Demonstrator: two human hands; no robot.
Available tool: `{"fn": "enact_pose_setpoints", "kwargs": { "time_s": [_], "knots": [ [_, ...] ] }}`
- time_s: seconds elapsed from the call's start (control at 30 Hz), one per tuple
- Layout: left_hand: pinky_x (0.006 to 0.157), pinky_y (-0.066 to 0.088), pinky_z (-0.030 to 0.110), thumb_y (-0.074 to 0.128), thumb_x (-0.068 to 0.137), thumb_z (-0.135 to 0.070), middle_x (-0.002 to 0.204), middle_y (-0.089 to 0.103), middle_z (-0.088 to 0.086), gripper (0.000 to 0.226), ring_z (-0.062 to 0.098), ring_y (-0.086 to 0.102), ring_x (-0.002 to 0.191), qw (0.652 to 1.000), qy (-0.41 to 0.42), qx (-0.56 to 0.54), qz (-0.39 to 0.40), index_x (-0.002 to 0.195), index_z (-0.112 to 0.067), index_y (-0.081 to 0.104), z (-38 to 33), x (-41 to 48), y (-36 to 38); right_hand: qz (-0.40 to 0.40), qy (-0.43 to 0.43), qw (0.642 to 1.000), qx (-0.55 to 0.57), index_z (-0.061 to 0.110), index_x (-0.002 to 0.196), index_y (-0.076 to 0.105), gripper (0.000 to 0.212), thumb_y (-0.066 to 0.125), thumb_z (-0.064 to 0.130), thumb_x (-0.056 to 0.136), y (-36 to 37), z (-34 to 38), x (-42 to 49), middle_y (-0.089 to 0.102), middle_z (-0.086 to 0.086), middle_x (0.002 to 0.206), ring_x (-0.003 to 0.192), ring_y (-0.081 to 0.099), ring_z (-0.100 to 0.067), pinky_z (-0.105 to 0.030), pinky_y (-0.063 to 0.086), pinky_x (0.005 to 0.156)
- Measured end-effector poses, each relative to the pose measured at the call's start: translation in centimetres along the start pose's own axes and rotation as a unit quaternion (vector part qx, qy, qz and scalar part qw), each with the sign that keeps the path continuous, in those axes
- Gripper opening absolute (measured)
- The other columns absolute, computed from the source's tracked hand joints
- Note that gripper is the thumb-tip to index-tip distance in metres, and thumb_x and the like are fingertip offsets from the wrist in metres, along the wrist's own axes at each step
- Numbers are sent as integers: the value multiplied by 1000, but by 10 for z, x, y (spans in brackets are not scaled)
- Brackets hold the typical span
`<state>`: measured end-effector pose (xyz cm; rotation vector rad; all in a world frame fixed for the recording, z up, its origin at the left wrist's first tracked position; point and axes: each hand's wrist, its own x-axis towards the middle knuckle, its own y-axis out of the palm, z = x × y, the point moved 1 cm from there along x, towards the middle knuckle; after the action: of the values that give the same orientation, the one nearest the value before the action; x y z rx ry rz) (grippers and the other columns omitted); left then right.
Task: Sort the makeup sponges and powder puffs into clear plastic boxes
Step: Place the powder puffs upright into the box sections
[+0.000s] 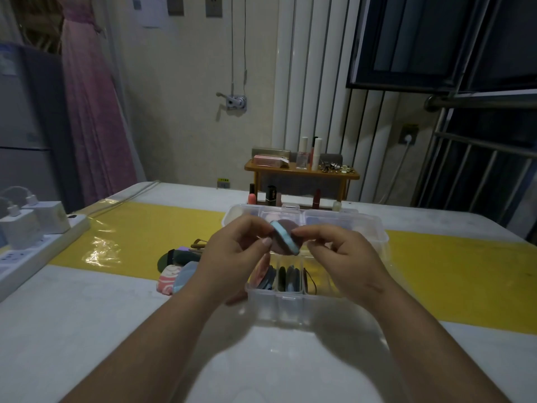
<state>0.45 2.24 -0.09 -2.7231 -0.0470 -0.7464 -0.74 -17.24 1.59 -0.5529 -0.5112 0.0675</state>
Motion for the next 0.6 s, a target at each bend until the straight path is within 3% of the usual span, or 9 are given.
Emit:
{"fn": "enact_pose_setpoints", "kwargs": {
  "time_s": [0.13,0.2,0.27,0.33,0.47,0.6],
  "knots": [
    [79,57,31,57,95,-3,98,70,-8,41,10,66,92,1000,-8,-10,-18,103,-42,64,3,1,-3,-68,19,997,28,32,96,73,29,56,9,95,-8,-1,1,68,19,95,88,59,2,-17,44,70],
    [71,57,26,57,94,-1,93,70,-5,39,13,66,85,999,-14,-6,-45,98,-39,67,5,2,-6,-77,27,996,23,29,92,74,27,57,7,94,-10,-2,1,71,14,90,84,61,-2,-16,46,66],
    [63,51,13,57,93,1,87,69,-3,32,6,65,77,997,-28,-6,-68,97,-29,69,6,3,-9,-73,35,997,1,26,87,73,26,57,7,92,-10,-5,1,70,7,84,79,62,-10,-27,50,65],
    [58,46,9,58,92,0,83,67,-4,25,-2,61,70,995,-41,4,-86,98,-21,71,8,4,-12,-66,45,996,-26,25,83,70,24,56,7,89,-11,-8,1,68,2,80,76,60,-17,-35,50,65],
    [57,41,22,61,91,-4,73,62,-10,21,4,53,61,993,-60,2,-105,93,-23,71,17,7,-15,-48,52,996,-62,25,74,67,23,55,8,84,-13,-9,1,66,4,72,73,61,-14,-34,50,65],
    [59,41,25,61,91,-6,75,63,-5,19,10,54,65,992,-65,12,-103,94,-21,71,18,8,-15,-7,57,994,-94,24,73,66,21,56,10,84,-11,-9,1,65,5,71,73,63,-16,-36,54,67]
  ]
}}
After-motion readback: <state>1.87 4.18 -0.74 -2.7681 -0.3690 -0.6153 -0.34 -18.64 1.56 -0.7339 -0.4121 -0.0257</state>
